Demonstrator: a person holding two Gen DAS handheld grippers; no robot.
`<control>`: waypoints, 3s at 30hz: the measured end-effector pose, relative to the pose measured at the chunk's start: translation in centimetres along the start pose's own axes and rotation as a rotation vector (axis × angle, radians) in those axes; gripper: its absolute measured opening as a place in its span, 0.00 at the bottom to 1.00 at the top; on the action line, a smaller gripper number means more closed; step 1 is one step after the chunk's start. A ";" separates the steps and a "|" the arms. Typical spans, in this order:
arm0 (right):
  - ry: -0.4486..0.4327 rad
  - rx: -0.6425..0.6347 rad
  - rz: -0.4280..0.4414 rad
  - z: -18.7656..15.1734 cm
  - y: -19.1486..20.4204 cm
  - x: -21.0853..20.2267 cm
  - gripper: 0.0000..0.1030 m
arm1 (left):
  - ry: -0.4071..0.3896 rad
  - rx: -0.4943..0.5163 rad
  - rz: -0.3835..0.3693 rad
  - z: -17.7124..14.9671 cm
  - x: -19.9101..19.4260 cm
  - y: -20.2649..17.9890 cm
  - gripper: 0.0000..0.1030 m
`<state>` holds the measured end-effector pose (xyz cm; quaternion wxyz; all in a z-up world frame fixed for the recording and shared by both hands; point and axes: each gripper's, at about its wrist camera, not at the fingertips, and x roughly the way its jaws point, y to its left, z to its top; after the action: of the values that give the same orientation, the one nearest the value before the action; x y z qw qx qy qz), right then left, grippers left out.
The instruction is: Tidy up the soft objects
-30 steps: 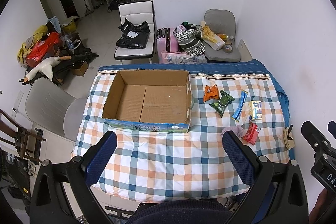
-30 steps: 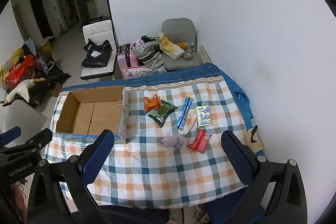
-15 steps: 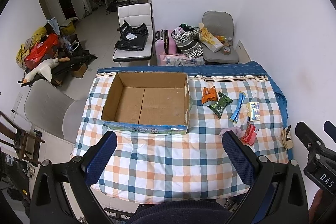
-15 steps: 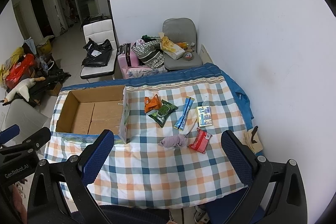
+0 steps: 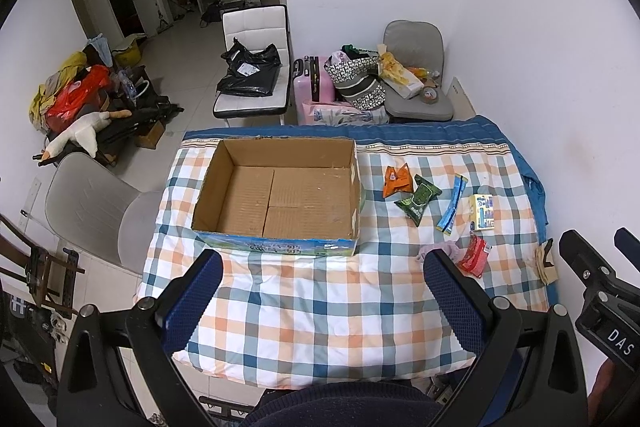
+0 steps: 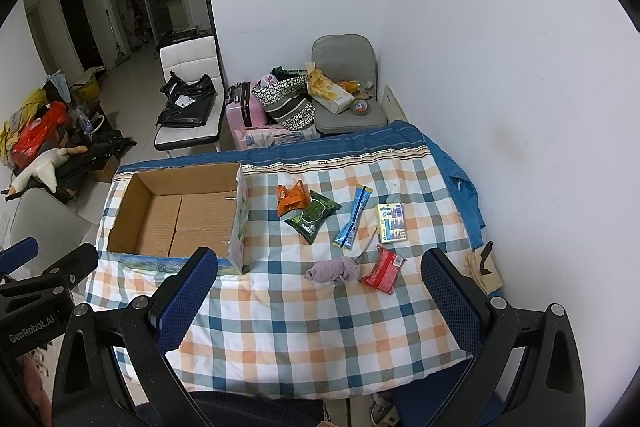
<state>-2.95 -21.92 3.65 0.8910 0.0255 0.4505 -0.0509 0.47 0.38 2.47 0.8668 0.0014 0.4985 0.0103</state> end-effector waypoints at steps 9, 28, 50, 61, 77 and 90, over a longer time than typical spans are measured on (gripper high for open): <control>0.003 -0.004 0.003 0.2 0.3 -0.4 1.00 | -0.003 0.001 0.000 0.2 -0.1 0.0 1.00; 0.084 0.093 0.022 0.6 -2.5 5.2 1.00 | 0.044 0.035 -0.072 2.8 4.8 -3.2 1.00; 0.519 0.384 0.027 0.2 -20.7 46.7 1.00 | 0.471 0.343 -0.173 6.9 41.4 -22.3 0.90; 0.682 0.388 0.042 -2.3 -21.3 56.8 1.00 | 0.652 0.402 -0.125 4.7 52.1 -25.5 0.47; 0.688 0.400 0.061 -3.9 -21.5 56.6 0.66 | 0.561 0.276 -0.150 4.6 45.4 -22.9 0.32; 0.529 0.223 0.197 0.6 -11.6 43.5 0.64 | 0.414 0.098 -0.242 7.9 32.9 -13.7 0.32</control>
<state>21.78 -36.45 -31.04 0.7352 0.1790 0.6538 -0.0052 24.08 -12.65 -22.18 0.7401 -0.0183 0.6619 -0.1177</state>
